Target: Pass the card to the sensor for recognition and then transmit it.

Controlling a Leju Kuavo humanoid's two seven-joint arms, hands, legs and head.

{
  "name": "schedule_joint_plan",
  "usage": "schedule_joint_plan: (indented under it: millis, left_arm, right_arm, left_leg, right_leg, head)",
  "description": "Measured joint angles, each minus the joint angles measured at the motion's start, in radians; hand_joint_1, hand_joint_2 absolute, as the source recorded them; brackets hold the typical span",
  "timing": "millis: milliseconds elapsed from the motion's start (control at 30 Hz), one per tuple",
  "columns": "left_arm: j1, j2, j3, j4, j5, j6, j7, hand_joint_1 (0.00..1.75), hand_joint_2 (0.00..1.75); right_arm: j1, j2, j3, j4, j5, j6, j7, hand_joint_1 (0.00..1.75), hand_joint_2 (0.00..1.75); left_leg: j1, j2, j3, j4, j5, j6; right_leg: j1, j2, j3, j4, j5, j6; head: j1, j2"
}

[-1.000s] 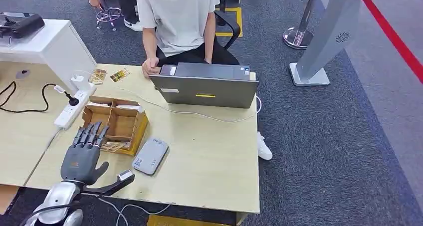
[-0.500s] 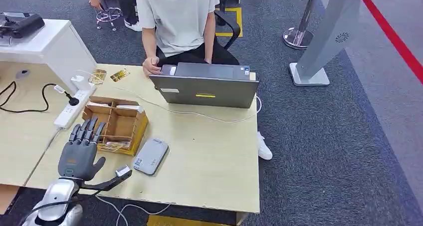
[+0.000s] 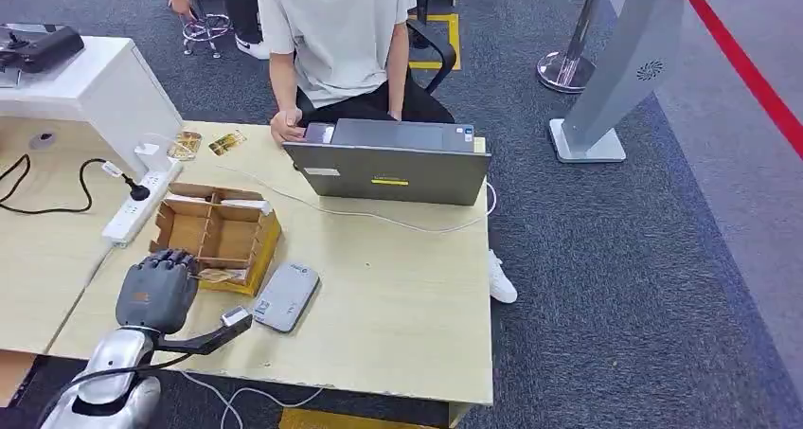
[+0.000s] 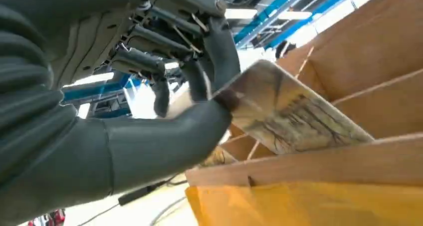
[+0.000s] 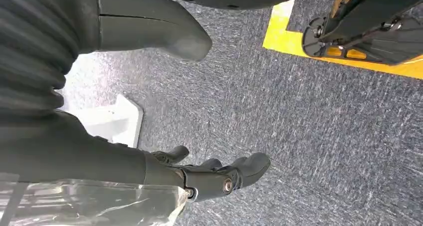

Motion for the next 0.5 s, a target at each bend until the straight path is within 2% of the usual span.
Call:
schedule_joint_plan:
  millis: [400,500]
  left_arm:
    - [-0.016,0.001,0.0,0.024,0.02,-0.025,-0.003,1.75,1.75]
    - [-0.017,0.0,0.0,0.027,0.026,-0.008,-0.002,1.75,1.75]
  right_arm:
    - [0.0,-0.013,-0.002,0.0,-0.011,-0.001,-0.006,0.0,1.75]
    - [0.0,-0.014,-0.003,0.0,-0.011,-0.002,-0.007,0.0,1.75]
  left_leg:
    - [0.0,0.0,0.0,0.0,0.0,0.0]
    - [0.0,0.0,0.0,0.0,0.0,0.0]
  right_leg:
    - [0.0,0.0,0.0,0.0,0.0,0.0]
    - [0.0,0.0,0.0,0.0,0.0,0.0]
  head:
    - [0.0,0.0]
    - [0.0,0.0]
